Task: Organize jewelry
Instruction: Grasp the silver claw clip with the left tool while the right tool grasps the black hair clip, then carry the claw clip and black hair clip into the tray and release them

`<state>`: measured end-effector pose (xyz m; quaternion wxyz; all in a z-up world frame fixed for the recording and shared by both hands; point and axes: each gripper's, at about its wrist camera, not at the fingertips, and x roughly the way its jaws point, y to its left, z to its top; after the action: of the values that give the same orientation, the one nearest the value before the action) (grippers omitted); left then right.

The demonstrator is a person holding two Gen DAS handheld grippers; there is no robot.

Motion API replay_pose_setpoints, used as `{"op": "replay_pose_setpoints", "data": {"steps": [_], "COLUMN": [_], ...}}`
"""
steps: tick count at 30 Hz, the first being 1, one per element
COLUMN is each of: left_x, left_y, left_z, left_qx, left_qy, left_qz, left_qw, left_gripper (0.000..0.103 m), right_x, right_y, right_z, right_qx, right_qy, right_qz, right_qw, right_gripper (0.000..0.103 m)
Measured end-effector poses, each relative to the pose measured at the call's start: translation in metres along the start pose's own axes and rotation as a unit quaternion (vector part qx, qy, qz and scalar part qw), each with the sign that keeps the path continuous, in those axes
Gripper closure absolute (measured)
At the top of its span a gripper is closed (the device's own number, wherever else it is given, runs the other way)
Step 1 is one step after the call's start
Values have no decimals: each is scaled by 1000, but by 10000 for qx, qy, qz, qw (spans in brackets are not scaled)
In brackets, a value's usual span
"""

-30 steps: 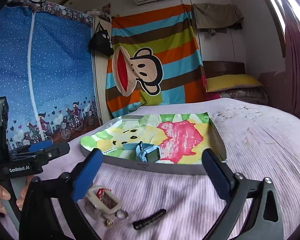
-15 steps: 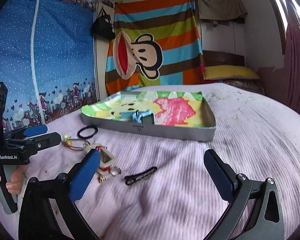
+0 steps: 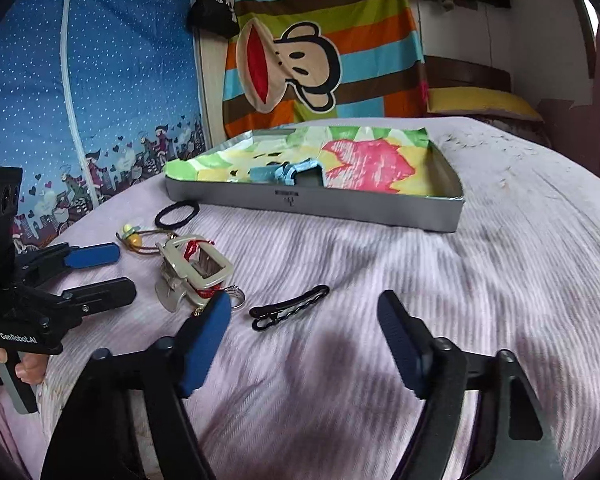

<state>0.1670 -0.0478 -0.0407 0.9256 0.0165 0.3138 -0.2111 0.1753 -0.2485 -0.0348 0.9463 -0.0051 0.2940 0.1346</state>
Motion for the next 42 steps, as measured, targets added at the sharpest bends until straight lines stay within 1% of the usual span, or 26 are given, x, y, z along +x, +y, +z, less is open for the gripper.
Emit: {"op": "replay_pose_setpoints", "data": {"steps": [2,6,10,11,15,20,21,22,23,26,31,36,39,42], "left_x": [6,13,20,22,30,39,40,40,40,40,38,28,13,0], "left_y": [0,3,-1,-3,-6,-5,-5,-5,-5,-5,-5,-2,0,-5], "left_z": [3,7,11,12,16,22,23,23,22,21,19,16,12,7], "left_qx": [-15,-103,-63,-38,-4,-100,-109,-119,-123,-153,-182,-328,-482,-371], "left_qy": [99,214,310,347,474,546,541,532,534,535,484,396,261,131], "left_qz": [-89,-226,-317,-316,-246,-210,-209,-209,-227,-202,-186,-216,-323,-314], "left_qw": [9999,9995,9990,9989,9986,9982,9983,9983,9982,9982,9985,9984,9980,9987], "left_gripper": [46,49,49,52,53,58,58,60,72,72,72,72,72,72], "right_x": [8,22,33,36,44,52,54,54,56,58,58,55,51,47], "right_y": [0,0,-1,-1,-2,-4,-4,-4,-3,-2,-5,-9,-10,-10], "right_z": [1,3,4,4,4,3,4,4,5,5,4,2,1,0], "right_qx": [-34,-24,10,6,81,137,146,152,159,164,195,295,306,283], "right_qy": [132,392,603,651,815,943,953,958,966,975,939,852,749,627], "right_qz": [69,197,351,359,388,403,409,408,411,401,366,401,443,465], "right_qw": [9999,9990,9976,9972,9959,9946,9945,9944,9943,9943,9947,9951,9957,9965], "right_gripper": [47,55,57,57,57,58,58,58,58,58,71,88,90,91]}}
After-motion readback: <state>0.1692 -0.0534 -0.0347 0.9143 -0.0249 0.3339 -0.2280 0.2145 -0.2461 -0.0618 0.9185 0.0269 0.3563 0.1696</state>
